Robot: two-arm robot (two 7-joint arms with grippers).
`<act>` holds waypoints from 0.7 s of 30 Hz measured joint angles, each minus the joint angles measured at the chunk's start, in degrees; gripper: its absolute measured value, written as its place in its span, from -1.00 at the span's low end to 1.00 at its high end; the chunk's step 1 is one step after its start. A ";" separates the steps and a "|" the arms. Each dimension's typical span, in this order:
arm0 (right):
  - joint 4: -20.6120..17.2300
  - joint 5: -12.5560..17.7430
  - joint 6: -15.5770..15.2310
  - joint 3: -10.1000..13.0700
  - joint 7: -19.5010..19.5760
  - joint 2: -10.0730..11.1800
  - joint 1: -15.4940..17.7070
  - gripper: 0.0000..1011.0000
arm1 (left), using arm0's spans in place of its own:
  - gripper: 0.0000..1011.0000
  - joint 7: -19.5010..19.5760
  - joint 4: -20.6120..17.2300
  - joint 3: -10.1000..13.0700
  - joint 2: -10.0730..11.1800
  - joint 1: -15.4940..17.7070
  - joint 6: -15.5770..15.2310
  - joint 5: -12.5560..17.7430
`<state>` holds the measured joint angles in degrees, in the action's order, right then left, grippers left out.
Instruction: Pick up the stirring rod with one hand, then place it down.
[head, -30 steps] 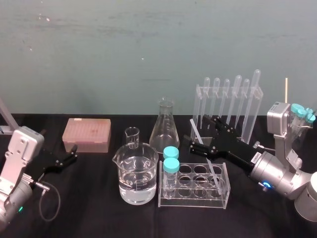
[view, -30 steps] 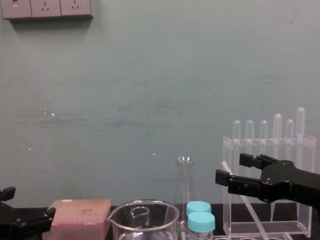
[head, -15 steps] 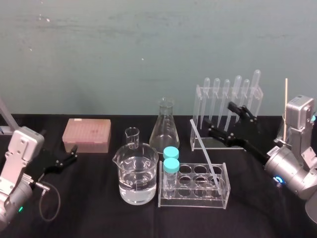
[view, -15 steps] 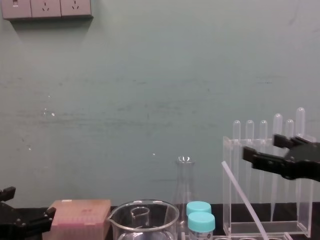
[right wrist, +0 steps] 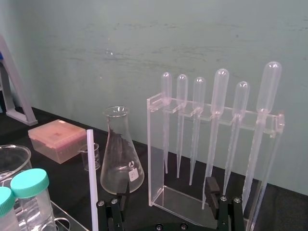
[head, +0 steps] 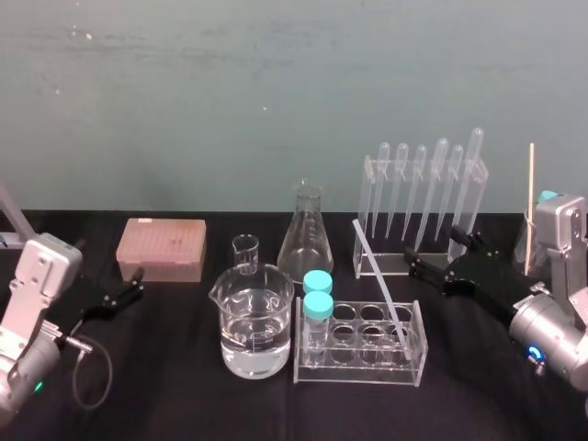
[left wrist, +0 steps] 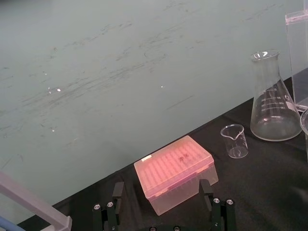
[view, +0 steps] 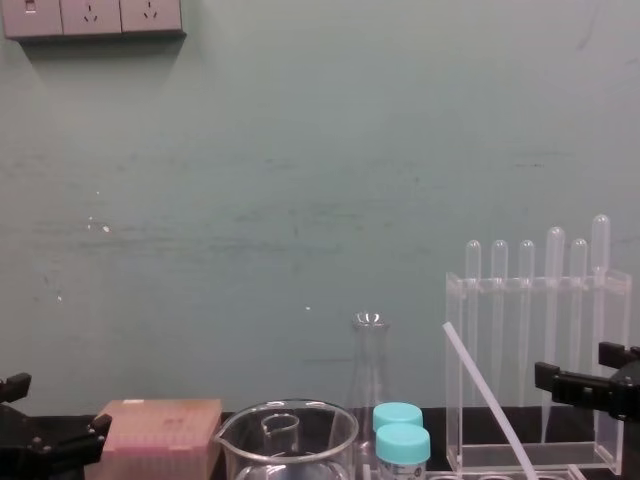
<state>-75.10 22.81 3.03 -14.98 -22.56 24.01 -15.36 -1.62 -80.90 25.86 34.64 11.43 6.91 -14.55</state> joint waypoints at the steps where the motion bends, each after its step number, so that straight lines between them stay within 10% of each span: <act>1: -0.01 0.00 0.01 0.00 0.00 0.00 0.00 0.98 | 0.98 0.00 0.00 0.00 0.00 0.00 0.00 0.00; 21: -0.24 -0.15 0.42 -0.13 0.19 -0.04 -0.02 0.98 | 0.98 0.00 0.00 0.00 0.00 0.00 0.00 0.00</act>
<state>-75.33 22.66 3.45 -15.11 -22.37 23.97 -15.38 -1.62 -80.90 25.86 34.65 11.43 6.91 -14.55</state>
